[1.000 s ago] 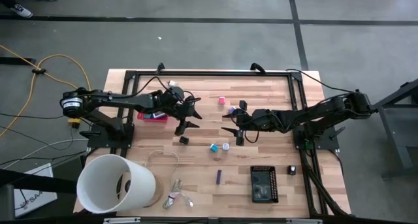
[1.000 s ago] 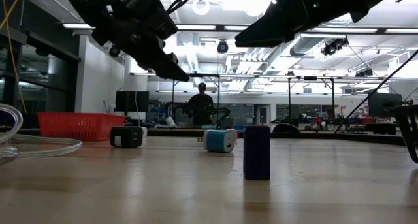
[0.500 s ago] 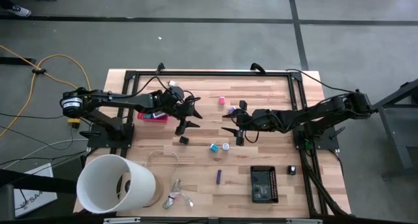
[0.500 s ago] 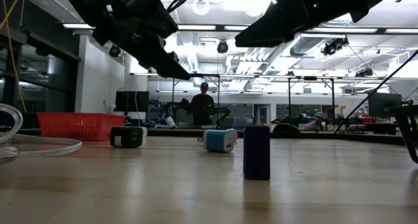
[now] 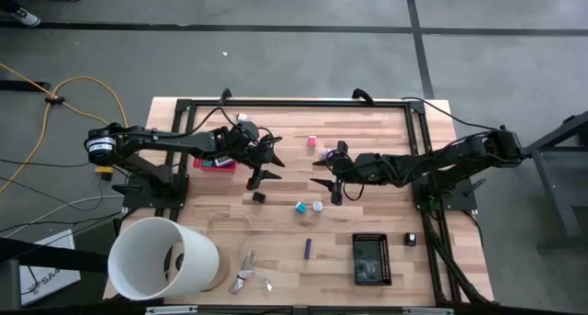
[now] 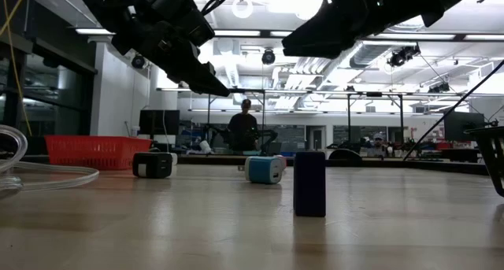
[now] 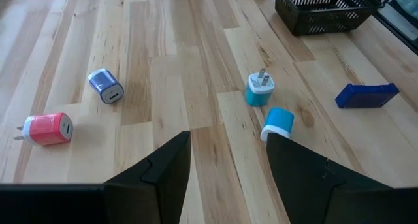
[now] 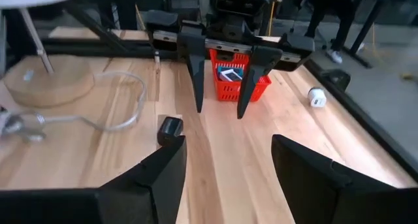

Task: Pick & Place Office items
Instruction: Put the purple digital clock into the red bin

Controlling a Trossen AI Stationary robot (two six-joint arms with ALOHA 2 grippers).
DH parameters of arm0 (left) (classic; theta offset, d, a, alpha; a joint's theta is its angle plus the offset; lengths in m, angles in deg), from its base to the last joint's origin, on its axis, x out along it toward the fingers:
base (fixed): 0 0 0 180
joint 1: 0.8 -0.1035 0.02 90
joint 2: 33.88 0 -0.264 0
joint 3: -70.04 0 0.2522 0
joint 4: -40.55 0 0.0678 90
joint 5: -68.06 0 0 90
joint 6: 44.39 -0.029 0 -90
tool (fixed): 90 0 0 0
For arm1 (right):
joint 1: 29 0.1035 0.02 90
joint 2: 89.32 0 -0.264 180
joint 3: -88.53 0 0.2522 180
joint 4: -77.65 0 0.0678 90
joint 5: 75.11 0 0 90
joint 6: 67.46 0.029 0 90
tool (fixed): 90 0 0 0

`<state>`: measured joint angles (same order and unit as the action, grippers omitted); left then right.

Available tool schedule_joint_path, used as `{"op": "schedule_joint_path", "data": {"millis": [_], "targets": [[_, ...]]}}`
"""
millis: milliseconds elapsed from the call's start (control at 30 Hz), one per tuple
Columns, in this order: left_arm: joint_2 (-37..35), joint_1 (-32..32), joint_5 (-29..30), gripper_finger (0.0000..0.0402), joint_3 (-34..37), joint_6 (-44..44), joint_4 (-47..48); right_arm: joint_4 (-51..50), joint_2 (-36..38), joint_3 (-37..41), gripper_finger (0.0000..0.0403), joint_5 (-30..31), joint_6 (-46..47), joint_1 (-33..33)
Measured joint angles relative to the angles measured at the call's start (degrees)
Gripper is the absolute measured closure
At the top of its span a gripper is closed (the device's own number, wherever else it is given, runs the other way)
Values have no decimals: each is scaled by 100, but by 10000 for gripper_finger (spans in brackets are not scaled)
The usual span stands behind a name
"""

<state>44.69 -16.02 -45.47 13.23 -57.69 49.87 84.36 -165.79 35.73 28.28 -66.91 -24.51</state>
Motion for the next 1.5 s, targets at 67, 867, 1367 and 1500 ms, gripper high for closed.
{"op": "schedule_joint_path", "data": {"millis": [67,867,1367,1500], "targets": [[0,0,0,208,1,0,0,2,0,0,191,0,204,0],[-2,-2,-1,208,4,0,2,-587,-142,-630,191,1531,337,1896],[-2,0,0,208,4,0,-77,-2271,-745,-1600,192,-1490,-1491,1635],[-2,-2,-2,208,4,0,-79,-2266,-745,-1600,192,-2299,-1974,1347]]}}
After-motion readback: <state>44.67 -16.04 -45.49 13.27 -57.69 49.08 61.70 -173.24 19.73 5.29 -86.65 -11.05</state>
